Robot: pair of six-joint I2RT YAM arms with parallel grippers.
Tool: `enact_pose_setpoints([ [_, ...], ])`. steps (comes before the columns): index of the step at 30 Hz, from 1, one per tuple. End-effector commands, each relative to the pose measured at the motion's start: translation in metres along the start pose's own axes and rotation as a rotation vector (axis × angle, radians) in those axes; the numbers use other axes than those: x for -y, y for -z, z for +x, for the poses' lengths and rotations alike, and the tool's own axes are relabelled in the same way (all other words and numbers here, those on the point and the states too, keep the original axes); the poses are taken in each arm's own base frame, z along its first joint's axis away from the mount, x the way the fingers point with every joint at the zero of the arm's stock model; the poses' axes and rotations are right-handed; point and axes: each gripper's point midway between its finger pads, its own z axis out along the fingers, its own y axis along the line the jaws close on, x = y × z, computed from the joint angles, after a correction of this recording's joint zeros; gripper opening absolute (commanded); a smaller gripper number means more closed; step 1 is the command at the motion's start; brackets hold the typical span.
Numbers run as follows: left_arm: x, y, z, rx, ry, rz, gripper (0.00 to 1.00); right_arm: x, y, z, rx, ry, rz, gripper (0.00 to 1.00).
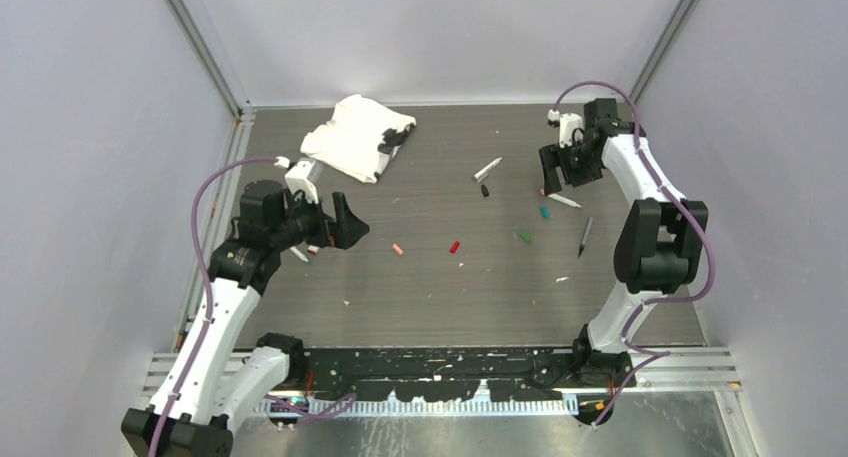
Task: Insert the pens into the pen caps
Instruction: Pick up the pen from the center of the board.
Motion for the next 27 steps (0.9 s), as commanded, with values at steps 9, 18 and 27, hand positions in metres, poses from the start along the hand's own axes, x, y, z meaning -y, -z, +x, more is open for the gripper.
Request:
enact_pose_setpoints([
  [9, 0.016, 0.005, -0.004, 0.031, -0.022, 0.079, 0.99, 0.038, -0.019, 0.01, -0.06, -0.045, 0.066, 0.55],
  [18, 0.021, 0.006, -0.004, 0.035, -0.029, 0.099, 0.99, 0.054, -0.04, 0.017, -0.118, 0.001, 0.082, 0.54],
  [27, 0.022, 0.006, -0.003, 0.034, -0.028, 0.106, 0.98, 0.06, -0.055, 0.021, -0.156, 0.015, 0.073, 0.52],
])
